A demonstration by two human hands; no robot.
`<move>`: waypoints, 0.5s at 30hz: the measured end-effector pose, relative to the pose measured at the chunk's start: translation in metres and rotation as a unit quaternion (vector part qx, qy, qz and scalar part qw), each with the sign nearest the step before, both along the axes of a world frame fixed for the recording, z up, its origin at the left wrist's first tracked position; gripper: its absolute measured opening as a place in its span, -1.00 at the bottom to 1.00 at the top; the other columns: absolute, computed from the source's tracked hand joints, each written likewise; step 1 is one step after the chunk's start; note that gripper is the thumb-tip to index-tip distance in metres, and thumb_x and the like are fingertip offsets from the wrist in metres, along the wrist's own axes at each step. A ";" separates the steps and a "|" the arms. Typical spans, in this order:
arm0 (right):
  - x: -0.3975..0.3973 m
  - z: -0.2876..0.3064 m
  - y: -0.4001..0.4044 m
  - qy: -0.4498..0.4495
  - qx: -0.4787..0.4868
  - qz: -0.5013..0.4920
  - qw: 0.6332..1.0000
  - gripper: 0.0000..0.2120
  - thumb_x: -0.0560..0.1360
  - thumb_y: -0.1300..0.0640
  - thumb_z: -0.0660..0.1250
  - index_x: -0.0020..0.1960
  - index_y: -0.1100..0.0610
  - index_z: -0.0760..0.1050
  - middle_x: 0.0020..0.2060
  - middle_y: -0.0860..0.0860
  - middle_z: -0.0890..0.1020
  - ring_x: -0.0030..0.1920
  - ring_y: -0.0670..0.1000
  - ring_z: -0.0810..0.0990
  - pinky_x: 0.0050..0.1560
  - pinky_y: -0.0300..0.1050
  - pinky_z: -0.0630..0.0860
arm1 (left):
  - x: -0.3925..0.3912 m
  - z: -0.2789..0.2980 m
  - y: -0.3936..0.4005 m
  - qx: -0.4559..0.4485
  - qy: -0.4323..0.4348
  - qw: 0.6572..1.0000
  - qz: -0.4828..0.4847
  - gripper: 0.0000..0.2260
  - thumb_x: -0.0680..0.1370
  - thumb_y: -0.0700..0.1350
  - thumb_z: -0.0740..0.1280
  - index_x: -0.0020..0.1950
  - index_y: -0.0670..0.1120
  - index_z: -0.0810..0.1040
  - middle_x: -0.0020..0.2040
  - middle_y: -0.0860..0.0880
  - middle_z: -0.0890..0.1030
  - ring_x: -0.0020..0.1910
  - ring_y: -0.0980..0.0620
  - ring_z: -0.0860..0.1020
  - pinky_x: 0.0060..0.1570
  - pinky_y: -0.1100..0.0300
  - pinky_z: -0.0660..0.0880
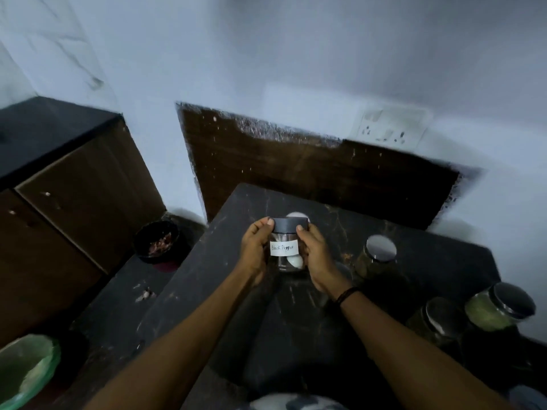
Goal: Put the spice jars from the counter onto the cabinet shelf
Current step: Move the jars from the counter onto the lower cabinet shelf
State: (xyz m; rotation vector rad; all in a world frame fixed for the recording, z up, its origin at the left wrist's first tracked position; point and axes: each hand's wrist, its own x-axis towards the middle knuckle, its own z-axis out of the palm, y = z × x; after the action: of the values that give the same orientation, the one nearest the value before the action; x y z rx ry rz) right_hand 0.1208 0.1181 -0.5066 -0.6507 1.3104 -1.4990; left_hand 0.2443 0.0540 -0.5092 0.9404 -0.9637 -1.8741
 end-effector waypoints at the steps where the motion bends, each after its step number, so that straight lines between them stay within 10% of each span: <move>1: -0.006 0.021 -0.009 0.018 -0.020 0.002 1.000 -0.69 0.60 0.03 0.25 0.31 0.07 0.48 0.10 0.12 0.69 0.10 0.16 0.68 0.00 0.02 0.62 | -0.005 0.018 -0.010 -0.025 0.011 1.000 0.002 -0.56 0.56 -0.02 0.36 0.31 -0.30 0.47 0.14 -0.27 0.59 0.04 -0.17 0.58 0.00 -0.02 0.58; 10: -0.045 0.220 -0.069 0.136 -0.227 -0.004 0.964 -0.77 0.59 0.08 0.28 0.21 0.09 0.55 0.08 0.12 0.70 0.06 0.12 0.70 0.05 0.03 0.62 | -0.047 0.217 -0.080 -0.206 0.103 0.973 0.004 -0.54 0.47 0.04 0.45 0.20 -0.27 0.54 0.09 -0.33 0.62 0.04 -0.21 0.59 0.07 -0.07 0.51; 15: -0.061 0.310 -0.076 0.208 -0.272 -0.027 0.939 -0.80 0.59 -0.02 0.27 0.17 -0.09 0.59 0.06 -0.04 0.71 0.04 -0.02 0.70 -0.05 -0.13 0.61 | -0.057 0.315 -0.090 -0.293 0.100 0.951 0.001 -0.64 0.39 0.15 0.45 0.06 -0.04 0.63 -0.03 -0.04 0.68 -0.08 0.05 0.61 -0.22 0.25 0.53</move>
State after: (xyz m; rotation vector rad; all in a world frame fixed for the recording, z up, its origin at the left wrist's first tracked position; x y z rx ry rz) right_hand 0.0603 0.0421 -0.1962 -1.3570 1.2197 -1.8544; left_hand 0.1877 -0.0358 -0.1940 0.3863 -1.2866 -1.5034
